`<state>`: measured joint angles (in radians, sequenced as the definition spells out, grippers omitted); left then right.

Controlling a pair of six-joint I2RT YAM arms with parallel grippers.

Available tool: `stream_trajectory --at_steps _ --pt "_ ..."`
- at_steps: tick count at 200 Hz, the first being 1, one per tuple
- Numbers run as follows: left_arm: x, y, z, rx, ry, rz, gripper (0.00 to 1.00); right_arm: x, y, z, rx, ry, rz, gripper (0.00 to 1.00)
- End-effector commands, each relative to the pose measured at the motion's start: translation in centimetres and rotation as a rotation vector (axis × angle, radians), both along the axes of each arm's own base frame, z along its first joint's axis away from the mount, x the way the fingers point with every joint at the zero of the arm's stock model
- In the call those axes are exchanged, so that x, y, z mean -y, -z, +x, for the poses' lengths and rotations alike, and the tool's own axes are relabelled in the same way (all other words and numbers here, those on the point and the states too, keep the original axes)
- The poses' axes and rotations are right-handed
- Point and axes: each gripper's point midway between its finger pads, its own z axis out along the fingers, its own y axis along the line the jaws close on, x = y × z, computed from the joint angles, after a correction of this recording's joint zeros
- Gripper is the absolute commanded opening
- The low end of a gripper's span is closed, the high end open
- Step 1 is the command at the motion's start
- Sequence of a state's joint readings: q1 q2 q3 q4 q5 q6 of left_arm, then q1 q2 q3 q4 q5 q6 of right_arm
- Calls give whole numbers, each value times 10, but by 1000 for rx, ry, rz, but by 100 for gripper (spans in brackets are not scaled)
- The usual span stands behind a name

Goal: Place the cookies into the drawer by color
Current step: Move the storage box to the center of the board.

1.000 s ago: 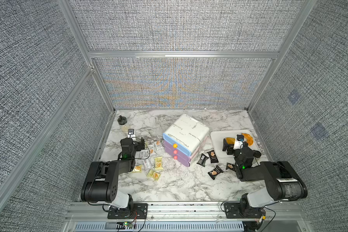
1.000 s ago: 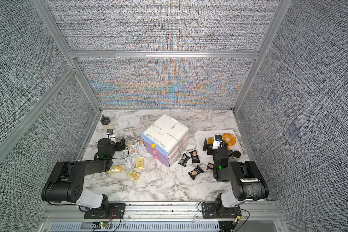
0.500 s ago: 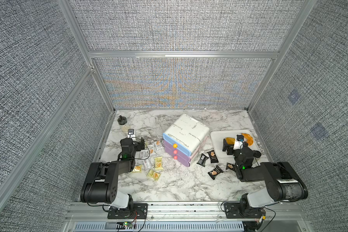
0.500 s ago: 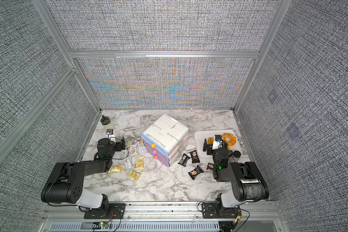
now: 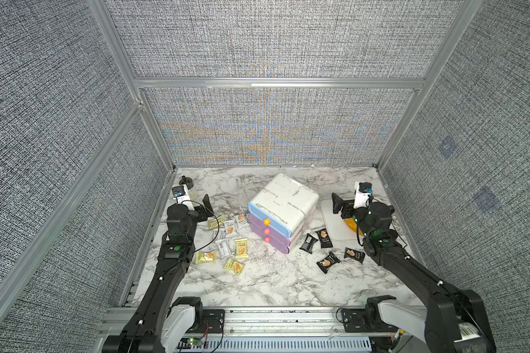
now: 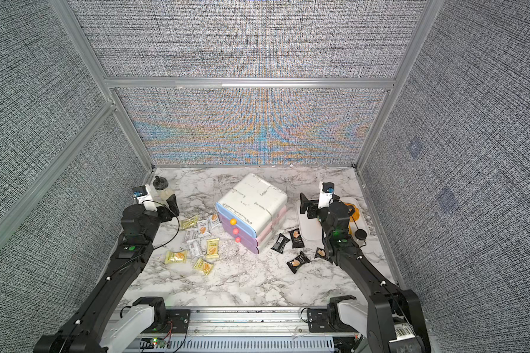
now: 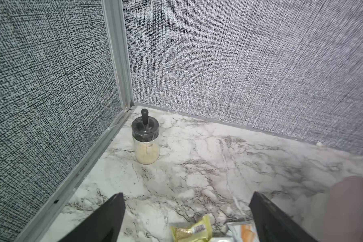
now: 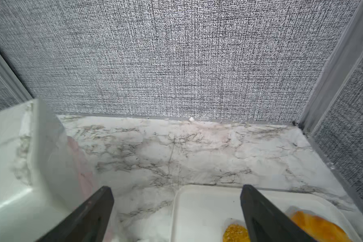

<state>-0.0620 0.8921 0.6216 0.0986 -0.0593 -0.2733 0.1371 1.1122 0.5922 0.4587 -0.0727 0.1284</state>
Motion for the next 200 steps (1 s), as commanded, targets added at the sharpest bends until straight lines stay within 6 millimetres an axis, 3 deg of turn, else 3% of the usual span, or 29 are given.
stream_trajectory --at_steps 1,39,69,89,105,123,136,159,181,200 --pt "21 9 -22 -105 80 -186 99 -17 17 -19 -230 -71 144 99" --pt "35 -16 -61 -56 141 -354 99 -21 19 -47 -414 -91 219 99" --pt "34 -31 -100 -17 146 -400 99 -35 3 -82 -372 -240 337 99" --pt "37 -27 -128 -30 162 -435 99 -42 -4 -96 -360 -297 361 98" --pt "40 -21 -142 -11 178 -500 99 -54 3 -104 -414 -370 381 93" --pt "42 1 -138 -83 140 -625 99 -73 14 -116 -484 -460 410 84" --pt "63 10 -126 -139 235 -727 99 -88 22 -124 -522 -507 417 78" --pt "91 16 -110 -231 359 -840 99 -118 29 -142 -564 -584 380 73" --pt "95 13 -104 -260 360 -852 99 -145 31 -156 -593 -645 326 69" --pt "102 7 -102 -270 381 -849 99 -156 32 -153 -590 -652 290 67"
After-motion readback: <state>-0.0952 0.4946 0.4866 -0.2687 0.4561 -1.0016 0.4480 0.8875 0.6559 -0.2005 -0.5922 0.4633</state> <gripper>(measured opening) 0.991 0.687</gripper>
